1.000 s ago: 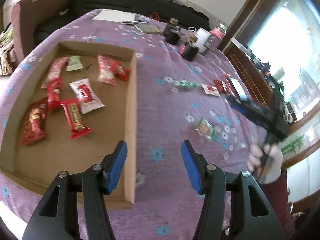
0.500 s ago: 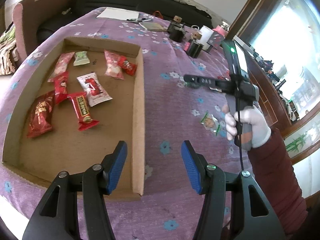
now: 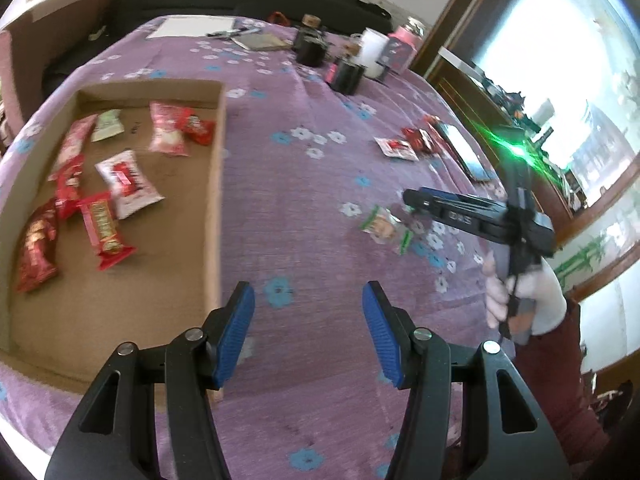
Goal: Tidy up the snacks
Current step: 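Return both tools to the table and approach the green-wrapped candy and clear bag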
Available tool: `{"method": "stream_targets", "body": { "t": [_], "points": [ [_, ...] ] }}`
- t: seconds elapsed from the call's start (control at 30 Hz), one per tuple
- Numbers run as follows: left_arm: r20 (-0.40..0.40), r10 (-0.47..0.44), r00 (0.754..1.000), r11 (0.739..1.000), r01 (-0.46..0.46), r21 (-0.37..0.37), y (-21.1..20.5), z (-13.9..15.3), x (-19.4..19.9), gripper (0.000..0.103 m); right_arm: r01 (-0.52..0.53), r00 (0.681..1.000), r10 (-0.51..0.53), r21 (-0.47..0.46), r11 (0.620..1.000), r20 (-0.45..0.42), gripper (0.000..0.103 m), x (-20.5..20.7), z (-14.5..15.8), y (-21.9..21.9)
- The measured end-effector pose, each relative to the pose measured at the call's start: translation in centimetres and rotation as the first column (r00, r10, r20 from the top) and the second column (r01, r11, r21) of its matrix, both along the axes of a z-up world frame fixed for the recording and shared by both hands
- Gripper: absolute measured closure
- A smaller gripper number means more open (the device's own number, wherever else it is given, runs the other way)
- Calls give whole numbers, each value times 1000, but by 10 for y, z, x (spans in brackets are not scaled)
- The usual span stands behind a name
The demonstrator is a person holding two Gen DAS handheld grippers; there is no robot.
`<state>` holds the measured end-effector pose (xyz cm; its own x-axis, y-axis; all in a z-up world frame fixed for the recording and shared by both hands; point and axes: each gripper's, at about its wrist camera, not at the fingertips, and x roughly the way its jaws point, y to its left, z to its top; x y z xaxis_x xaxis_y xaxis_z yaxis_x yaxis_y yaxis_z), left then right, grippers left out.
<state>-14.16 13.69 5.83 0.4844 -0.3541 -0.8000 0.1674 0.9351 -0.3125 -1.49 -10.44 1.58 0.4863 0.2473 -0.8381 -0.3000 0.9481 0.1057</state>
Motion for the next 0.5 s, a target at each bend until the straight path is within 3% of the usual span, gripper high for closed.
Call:
{"method": "stream_targets", "body": {
  "t": [0.07,0.13,0.2,0.27,0.37,0.5],
  "points": [
    [-12,-20,1000,1000,20,8,-14,-4,5,48,26,1000,-27,33,999,5,65,-8,1,-20],
    [-28,-40,999,999,40,17,-30,-9,10,48,56,998,-60,127,990,24,62,-11,2,-42],
    [-42,-49,998,998,50,29,-45,-14,15,48,108,992,-119,242,964,31,56,-13,2,-65],
    [-48,-44,998,998,46,37,-58,-19,22,48,160,983,-180,303,939,38,55,-13,6,-82],
    [-33,-37,999,998,39,55,-74,-25,34,48,185,973,-222,349,918,66,55,-17,15,-96],
    [40,-83,996,985,76,153,-101,-30,53,48,191,977,-213,360,913,22,54,-15,13,-98]
  ]
}}
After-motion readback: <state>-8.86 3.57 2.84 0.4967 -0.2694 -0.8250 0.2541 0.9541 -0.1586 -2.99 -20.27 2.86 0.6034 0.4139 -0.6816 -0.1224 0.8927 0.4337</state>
